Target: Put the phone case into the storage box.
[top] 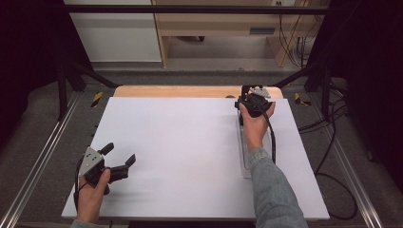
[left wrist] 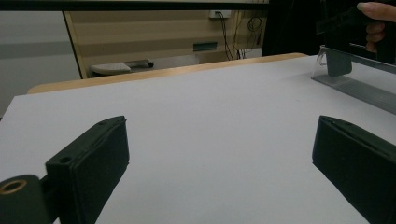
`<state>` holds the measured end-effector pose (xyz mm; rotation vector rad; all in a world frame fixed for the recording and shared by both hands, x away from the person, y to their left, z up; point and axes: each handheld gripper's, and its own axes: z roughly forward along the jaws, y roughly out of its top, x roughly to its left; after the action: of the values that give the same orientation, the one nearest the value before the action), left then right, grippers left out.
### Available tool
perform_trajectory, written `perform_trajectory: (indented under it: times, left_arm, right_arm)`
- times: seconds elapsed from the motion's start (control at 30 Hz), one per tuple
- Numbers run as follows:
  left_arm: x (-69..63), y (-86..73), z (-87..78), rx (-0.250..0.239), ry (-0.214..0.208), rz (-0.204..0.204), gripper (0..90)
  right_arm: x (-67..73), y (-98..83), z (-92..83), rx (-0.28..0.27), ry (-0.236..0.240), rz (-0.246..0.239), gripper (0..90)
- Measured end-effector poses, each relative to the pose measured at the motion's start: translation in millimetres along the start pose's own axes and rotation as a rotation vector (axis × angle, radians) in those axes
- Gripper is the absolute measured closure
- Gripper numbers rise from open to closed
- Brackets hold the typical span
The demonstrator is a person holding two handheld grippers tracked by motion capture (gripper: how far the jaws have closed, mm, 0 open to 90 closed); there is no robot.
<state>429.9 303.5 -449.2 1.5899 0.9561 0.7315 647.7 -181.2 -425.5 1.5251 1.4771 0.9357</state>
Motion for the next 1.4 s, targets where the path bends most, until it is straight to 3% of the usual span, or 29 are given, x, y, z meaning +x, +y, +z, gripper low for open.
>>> perform_trajectory:
  times: [1.4]
  left_arm:
    - [1.2,0.6,-1.2,-0.002,0.003,-0.010,3.7]
  right_arm:
    - [5.4,-5.6,-1.2,0.048,0.001,-0.030,13.0]
